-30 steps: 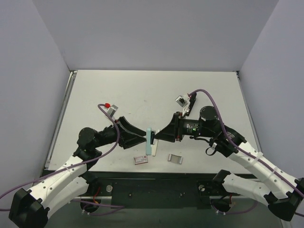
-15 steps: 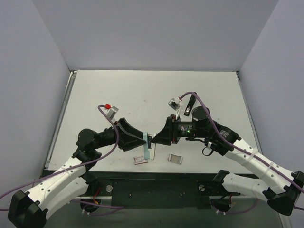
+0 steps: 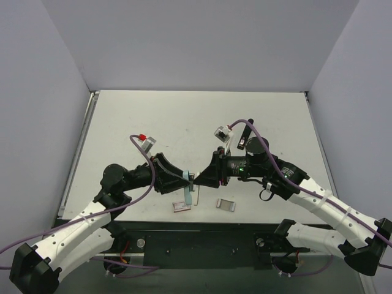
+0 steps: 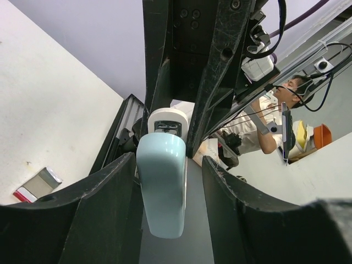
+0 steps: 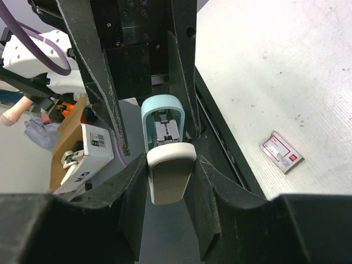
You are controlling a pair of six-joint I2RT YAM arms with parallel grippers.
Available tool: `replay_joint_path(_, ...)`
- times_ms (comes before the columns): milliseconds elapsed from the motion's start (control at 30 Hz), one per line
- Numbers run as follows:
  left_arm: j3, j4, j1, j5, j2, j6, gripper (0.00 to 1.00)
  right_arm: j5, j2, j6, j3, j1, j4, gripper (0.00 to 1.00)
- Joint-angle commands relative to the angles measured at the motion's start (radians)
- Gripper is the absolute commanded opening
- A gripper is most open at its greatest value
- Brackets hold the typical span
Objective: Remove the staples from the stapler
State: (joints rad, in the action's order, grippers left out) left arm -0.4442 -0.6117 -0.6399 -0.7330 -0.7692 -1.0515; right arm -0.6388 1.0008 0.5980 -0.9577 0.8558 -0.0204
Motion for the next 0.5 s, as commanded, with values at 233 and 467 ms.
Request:
replay_joint_path(233, -0.053, -0.023, -0.010, 0.009, 0.002, 0.024, 0.45, -0.004, -0.033, -0.021, 0.008, 0.009, 0.073, 0.04)
replay_joint_path(467, -0.053, -0.033, -0.015, 0.006, 0.001, 0.025, 0.26, 0.001, -0.051, -0.027, 0.027, 0.009, 0.070, 0.03)
